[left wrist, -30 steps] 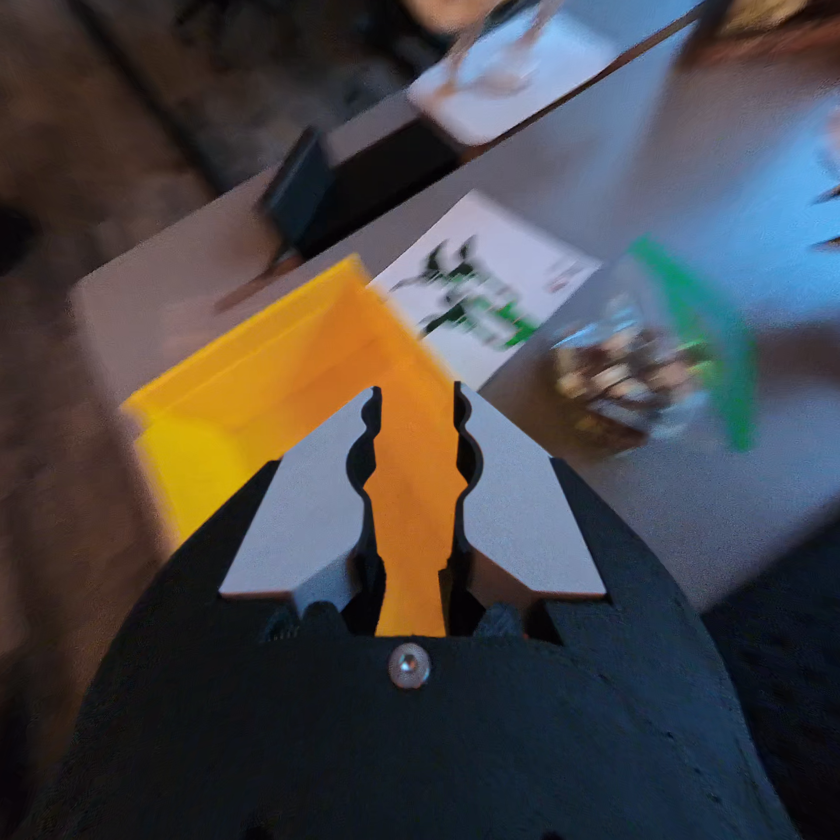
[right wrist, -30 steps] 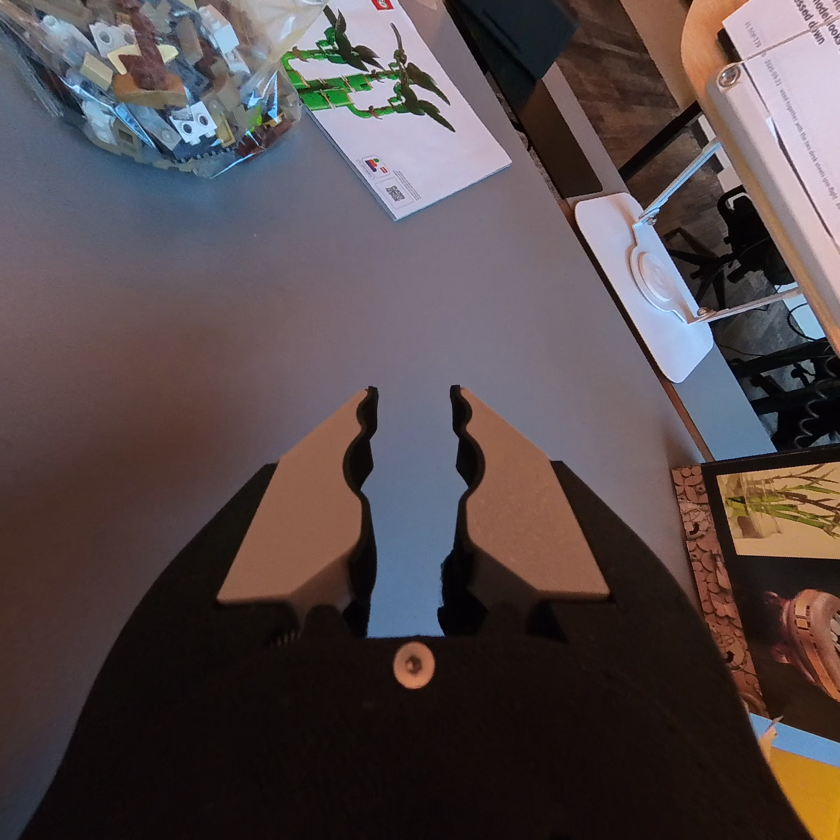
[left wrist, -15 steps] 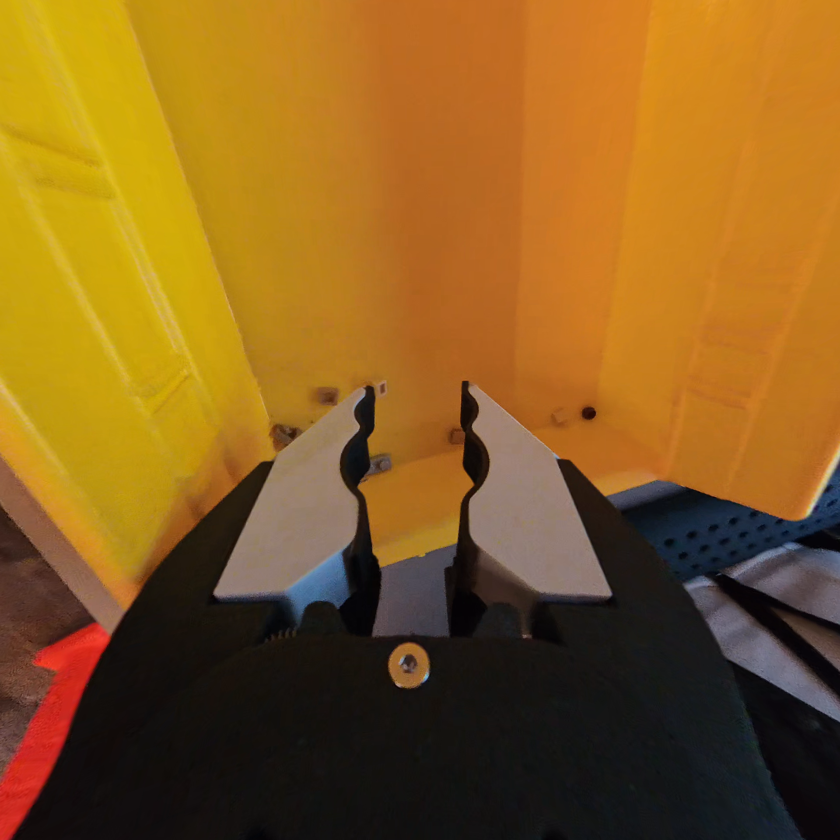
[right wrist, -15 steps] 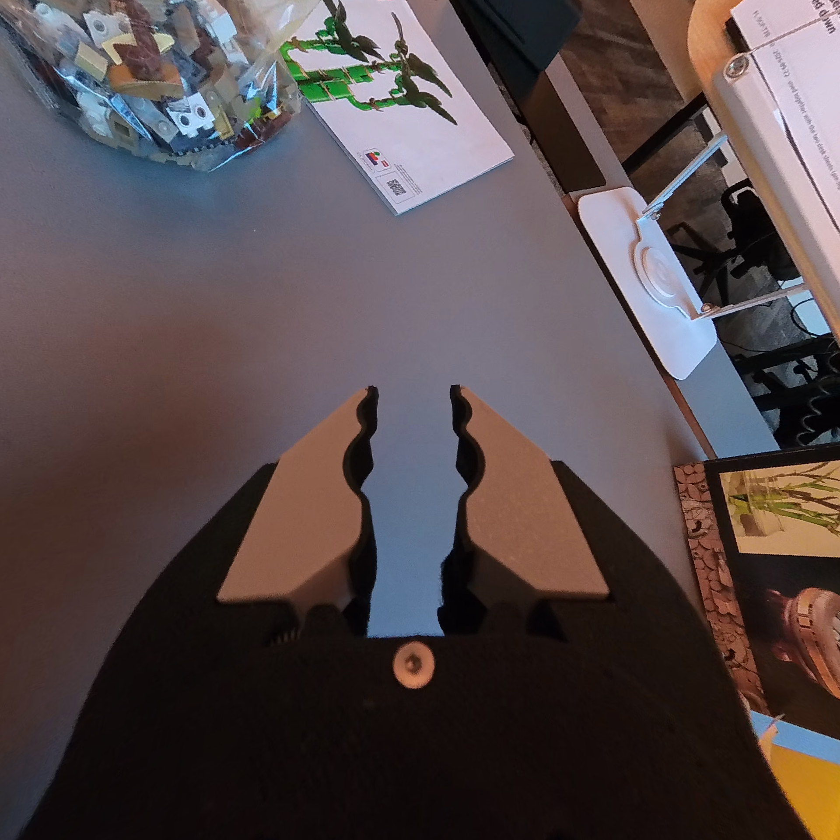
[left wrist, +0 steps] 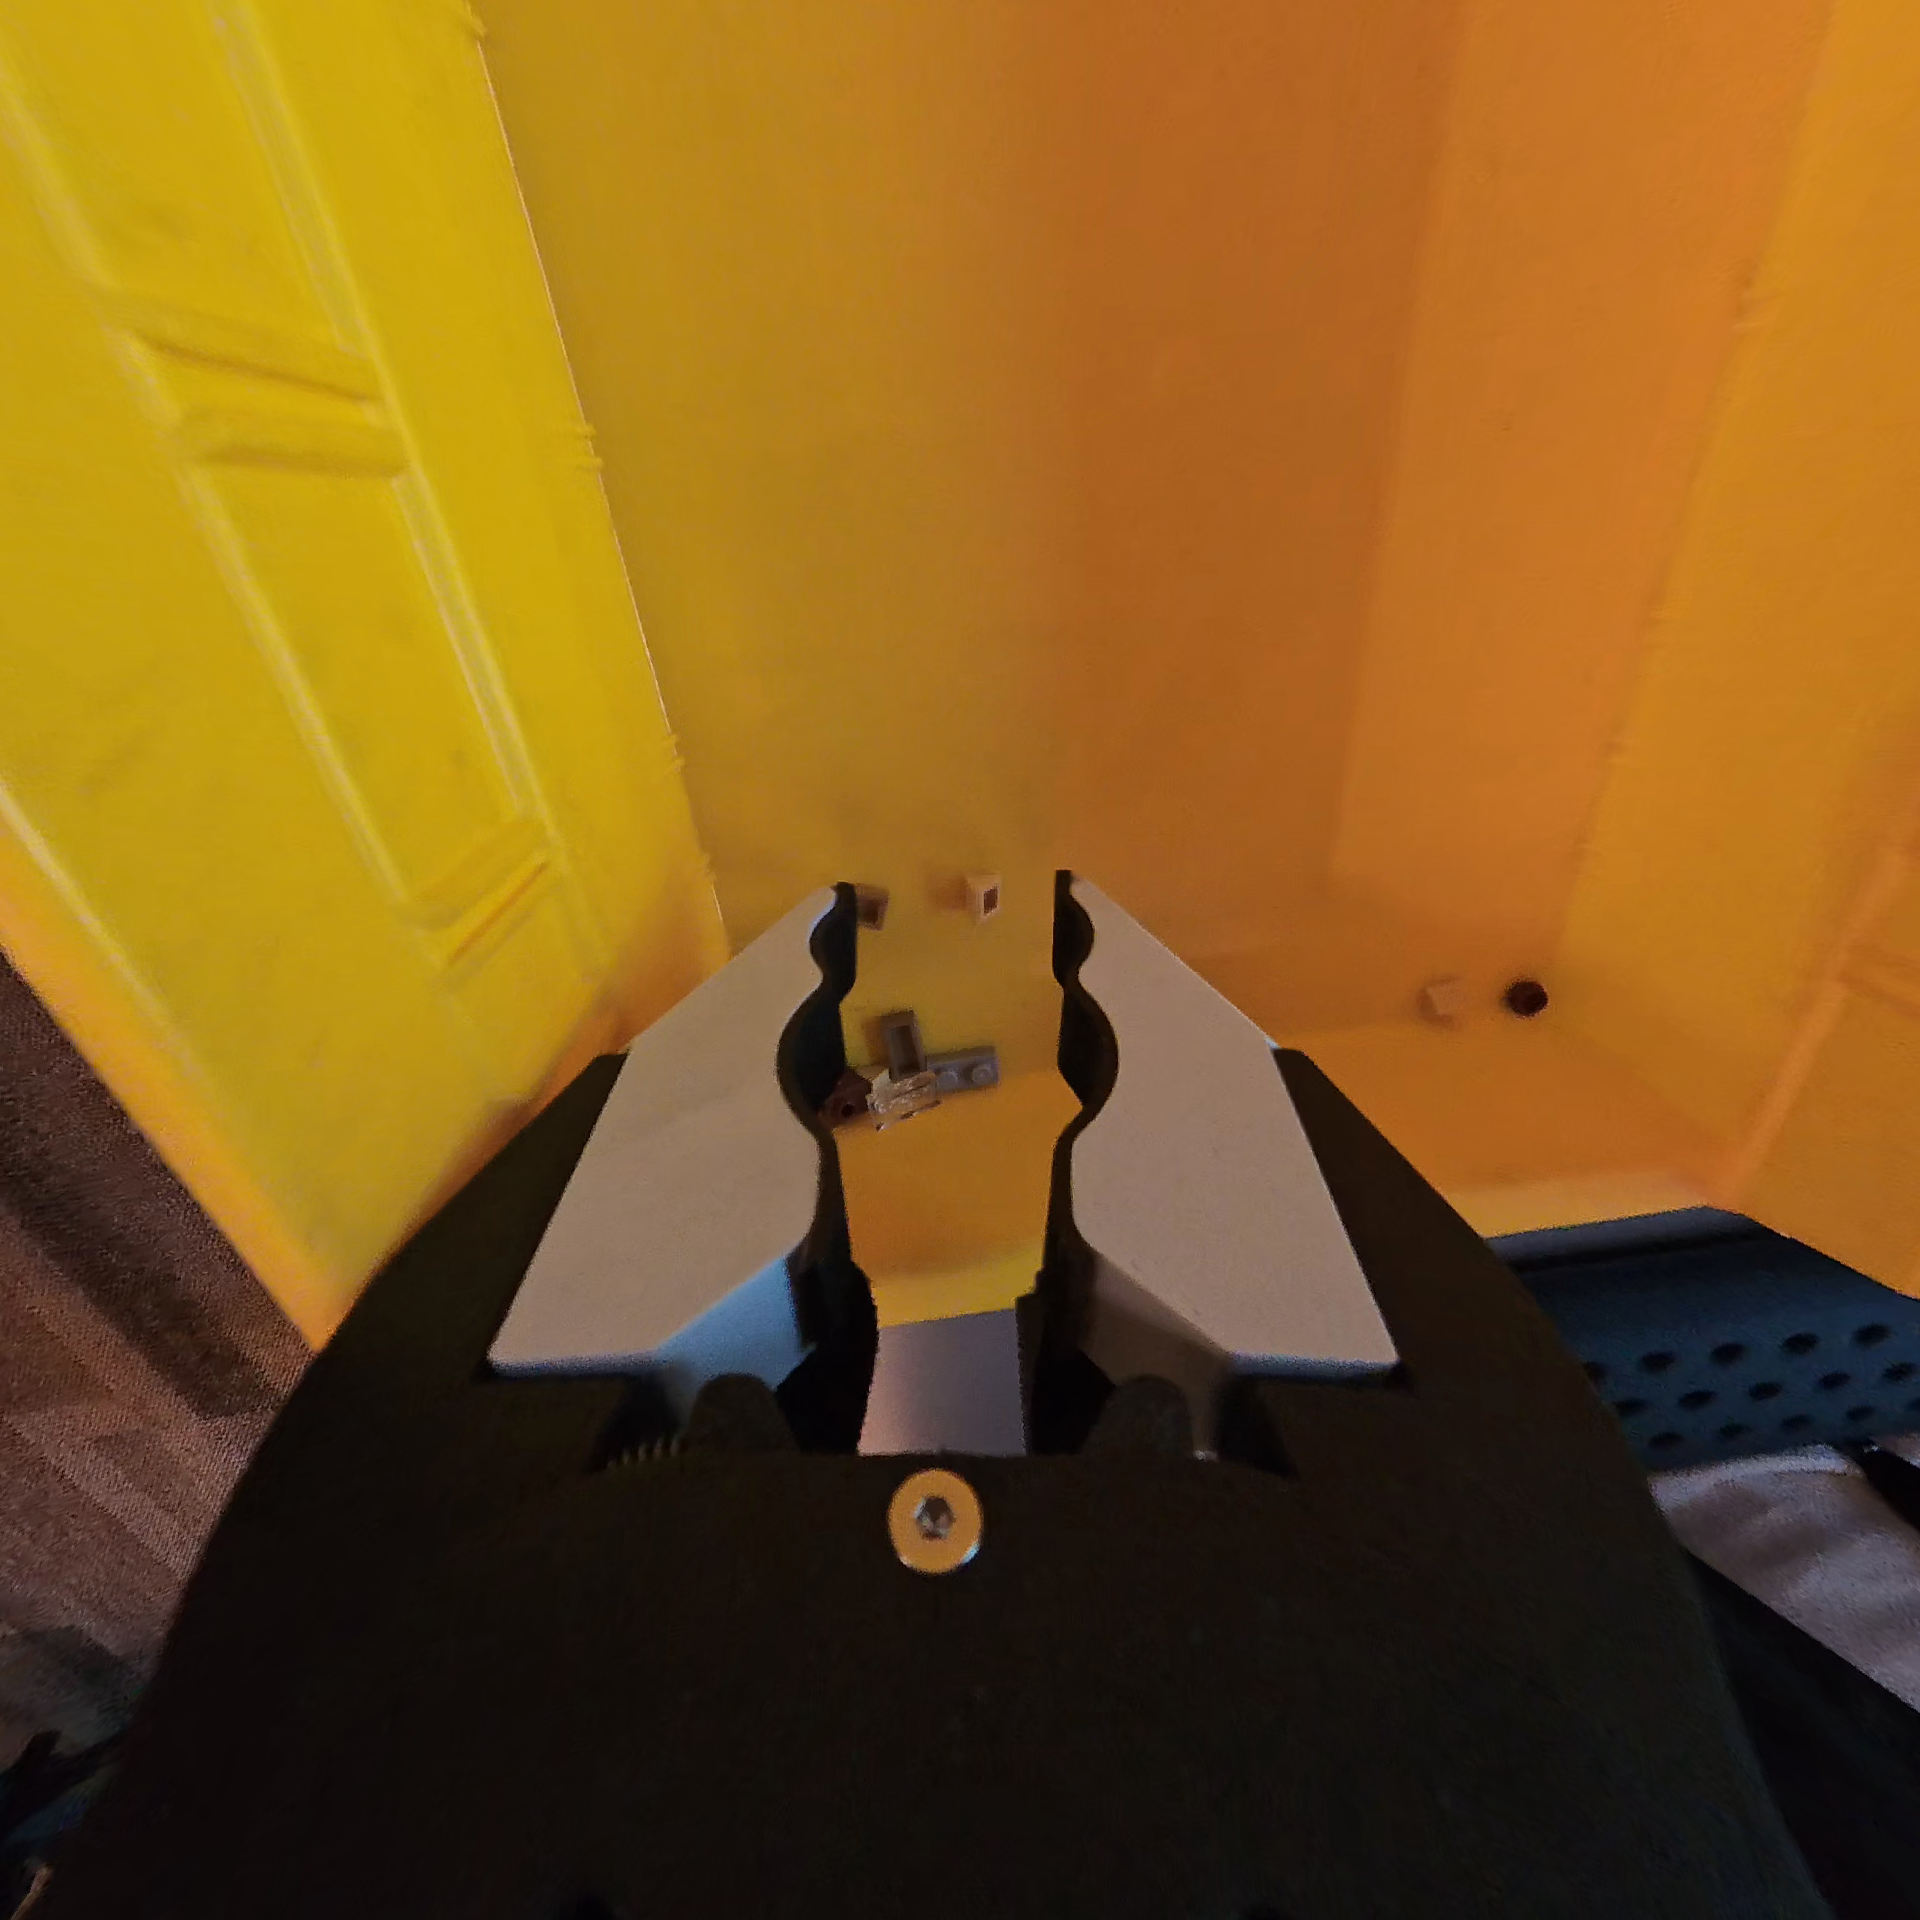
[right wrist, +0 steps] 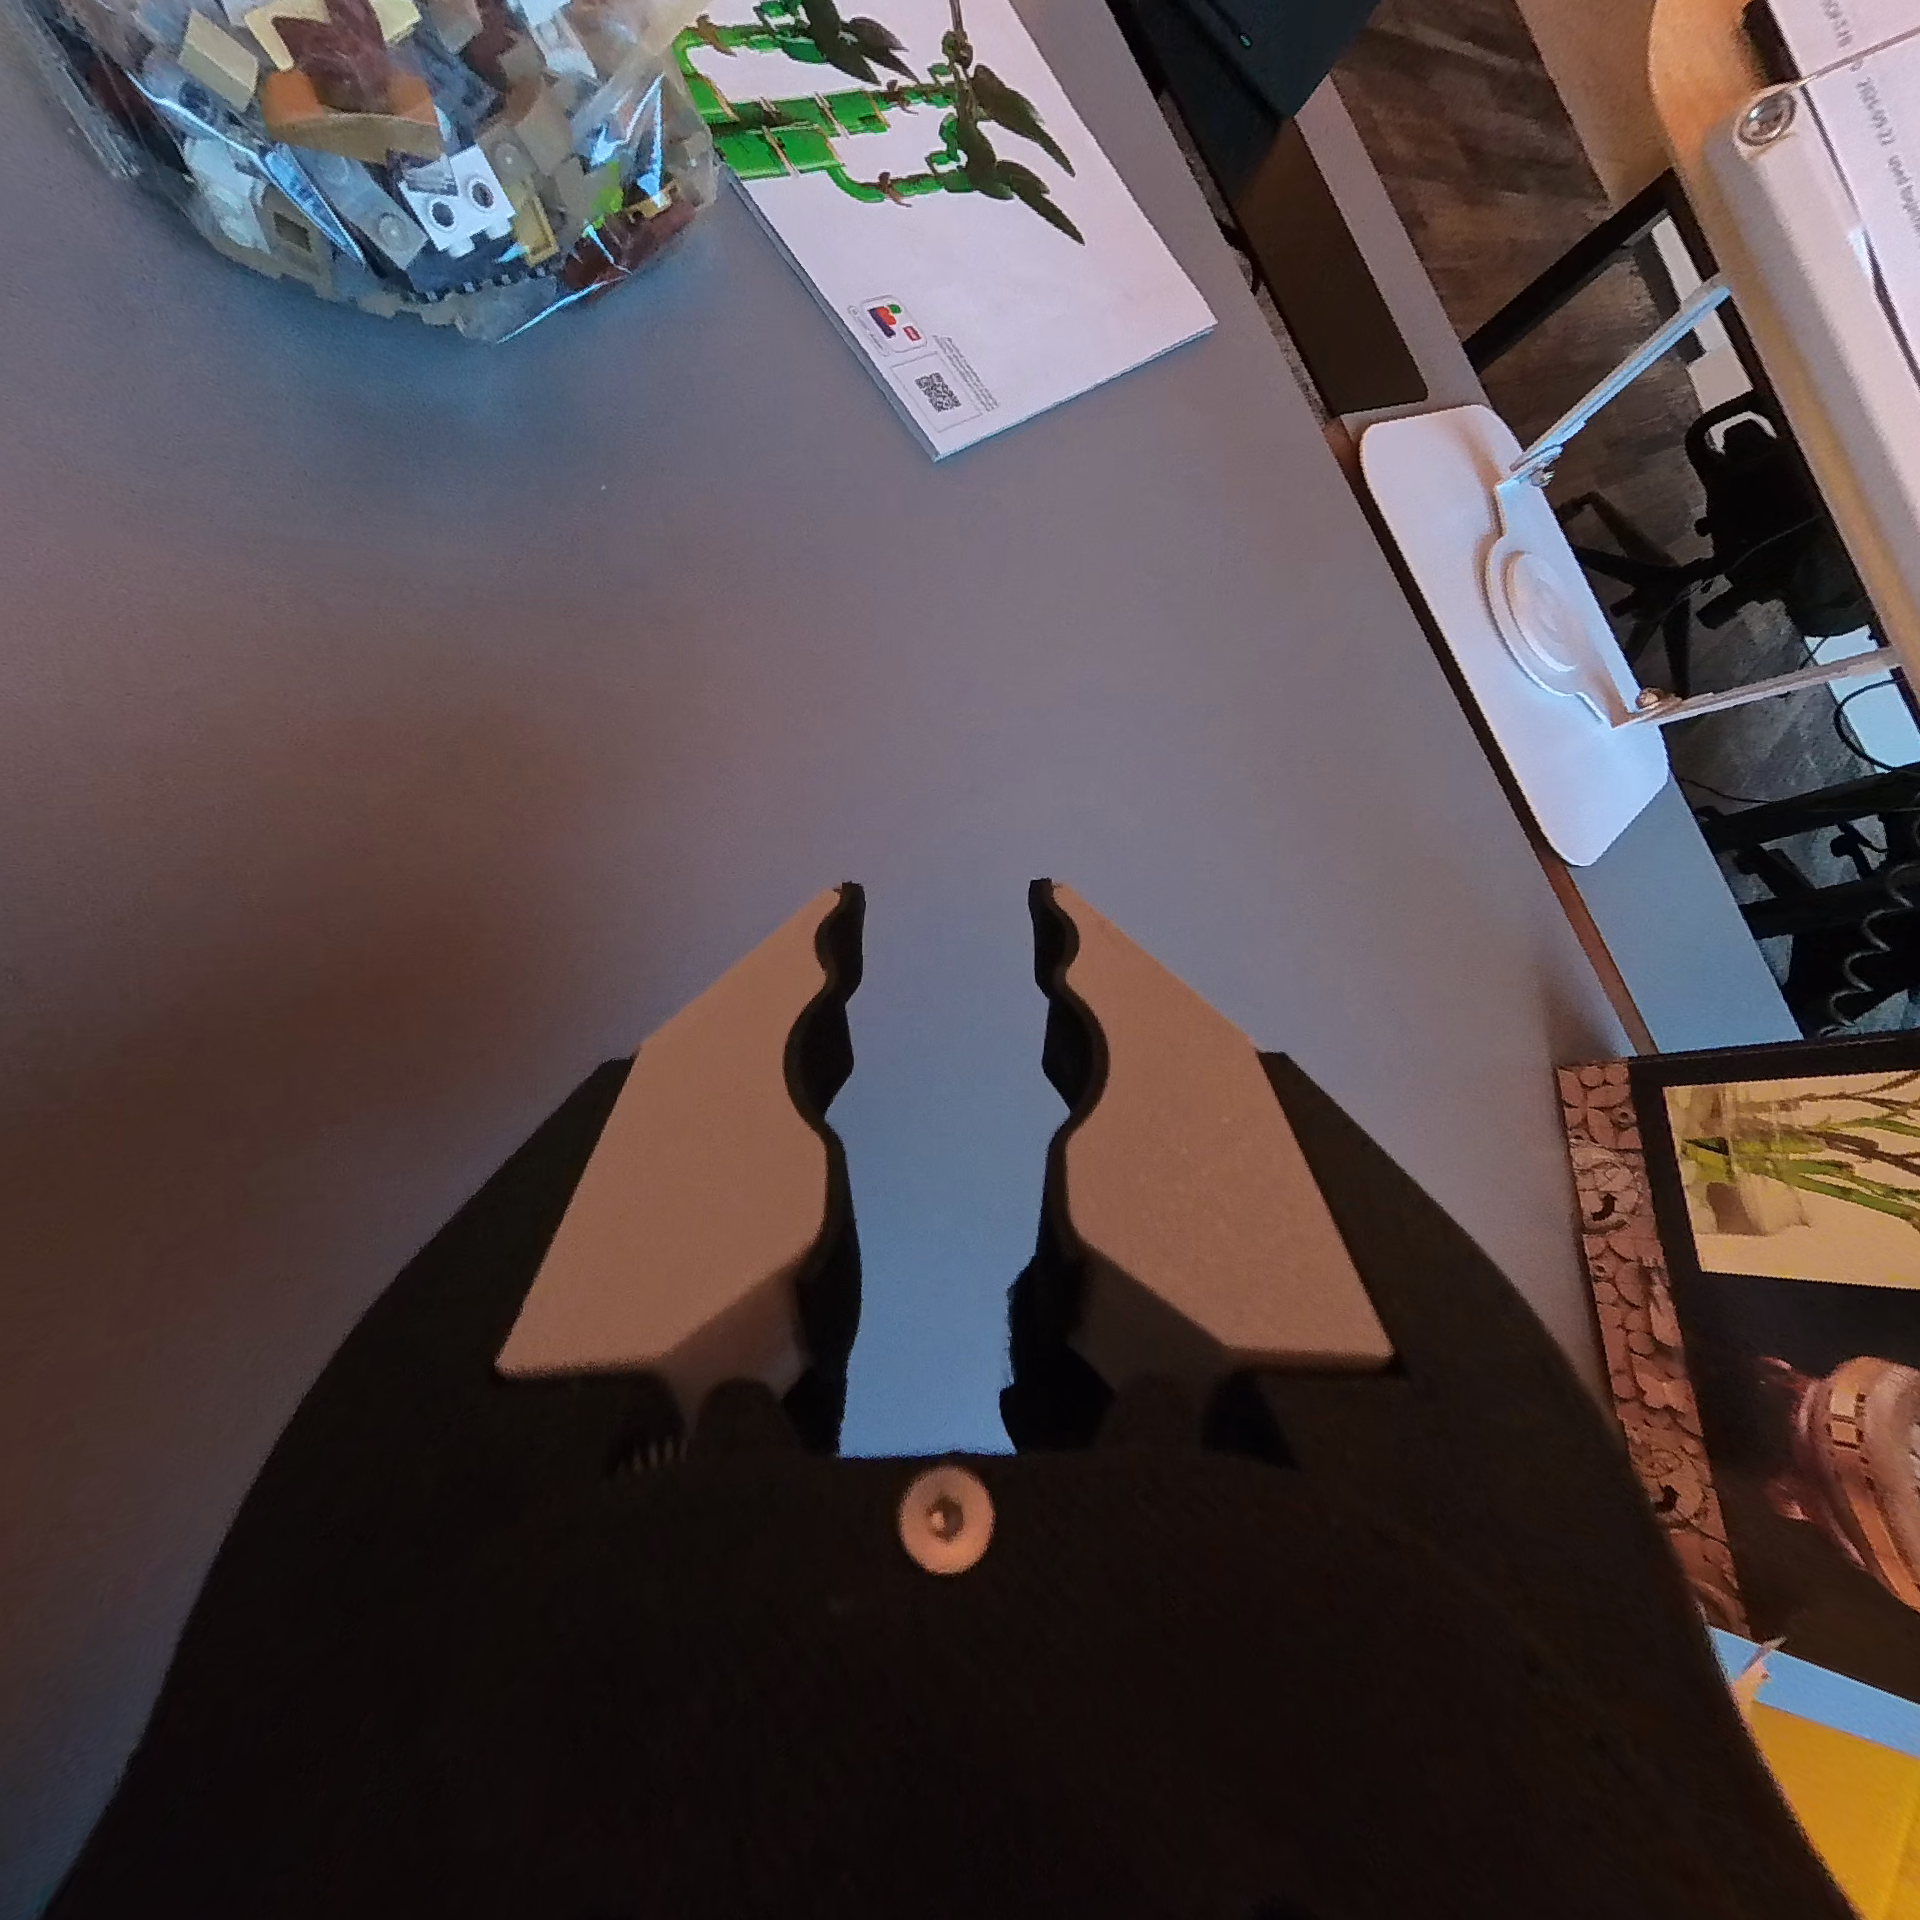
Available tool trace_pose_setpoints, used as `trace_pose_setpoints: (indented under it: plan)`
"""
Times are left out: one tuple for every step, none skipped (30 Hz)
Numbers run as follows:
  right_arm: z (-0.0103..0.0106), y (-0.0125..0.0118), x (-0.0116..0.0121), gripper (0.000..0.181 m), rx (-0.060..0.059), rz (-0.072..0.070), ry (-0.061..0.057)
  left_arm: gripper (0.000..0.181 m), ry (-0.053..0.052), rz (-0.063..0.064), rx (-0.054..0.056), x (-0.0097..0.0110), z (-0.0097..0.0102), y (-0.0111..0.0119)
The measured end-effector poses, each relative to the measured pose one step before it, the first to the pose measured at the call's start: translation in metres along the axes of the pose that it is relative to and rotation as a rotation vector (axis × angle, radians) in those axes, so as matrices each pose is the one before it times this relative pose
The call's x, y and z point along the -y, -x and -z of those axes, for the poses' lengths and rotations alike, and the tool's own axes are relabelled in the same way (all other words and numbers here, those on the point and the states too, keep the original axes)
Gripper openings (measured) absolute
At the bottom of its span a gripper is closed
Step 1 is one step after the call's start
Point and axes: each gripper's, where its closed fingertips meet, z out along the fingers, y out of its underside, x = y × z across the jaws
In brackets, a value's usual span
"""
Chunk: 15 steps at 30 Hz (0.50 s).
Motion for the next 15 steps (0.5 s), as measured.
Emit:
trace_pose_setpoints:
  plan:
    - [-0.00008,0.0003,-0.00029,0.032,0.0006,0.002,0.0023,0.036,0.0008,-0.0006,0.0065,0.00044,-0.00091,0.0008]
    - [0.0,0.00019,-0.00042,0.032,0.0,0.0017,0.0024,0.036,0.0044,-0.0016,0.0103,-0.00024,-0.00085,0.00114]
    - [-0.00018,0.00026,-0.0003,0.032,0.0012,0.0003,0.0011,0.036,0.0075,-0.002,0.0112,-0.0008,-0.00063,0.00115]
    - [-0.00004,0.00039,-0.00019,0.032,0.0017,-0.0004,0.0001,0.037,0.0077,-0.002,0.0098,-0.00083,-0.00061,0.00094]
    - [-0.0001,0.00012,-0.00015,0.032,0.0012,-0.0003,0.0006,0.037,0.0077,-0.0013,0.0088,-0.00116,-0.00048,0.0008]
    - [-0.00005,0.00007,-0.00013,0.032,0.0,0.0005,0.0013,0.037,0.0069,-0.0015,0.0074,-0.00111,-0.00062,0.0007]
    - [0.00002,0.00004,0.00003,0.032,0.0001,0.0008,0.0002,0.037,0.0035,-0.002,0.0033,-0.00062,-0.00077,0.00016]
    - [0.00011,0.00019,0.0002,0.032,0.0005,0.0005,-0.0005,0.036,0.0042,-0.0005,-0.0028,-0.00079,-0.00109,-0.0003]
    - [0.00001,0.00011,0.00004,0.032,0.0005,0.0006,0.0001,0.034,0.0049,0.0009,-0.003,-0.00081,-0.00103,-0.00008]
    - [0.00008,0.00012,-0.00011,0.032,-0.0004,0.0011,0.0008,0.03,-0.0034,-0.0016,-0.0007,0.00027,-0.00022,0.00024]
    - [-0.00001,0.00006,-0.0001,0.032,0.0001,0.0011,0.0007,0.029,-0.0022,-0.0004,-0.0017,0.00018,-0.00003,0.00022]
    - [-0.00009,0.00028,0.00002,0.032,0.0009,0.0003,0.0006,0.026,-0.0009,0.0013,-0.0025,0.00006,-0.00014,0.00006]
    - [-0.00016,0.0002,-0.00009,0.032,0.0007,0.0006,0.0005,0.025,-0.0012,0.0002,0.0016,0.00004,-0.00007,0.00035]
    - [-0.00011,-0.00002,-0.00025,0.032,-0.0003,0.0006,0.0013,0.023,-0.0007,-0.0029,0.008,-0.00006,-0.00016,0.00091]
    - [-0.00018,-0.00034,-0.00003,0.032,-0.0026,-0.0005,0.0005,0.018,-0.0003,-0.0035,0.0153,-0.00025,-0.00021,0.00198]
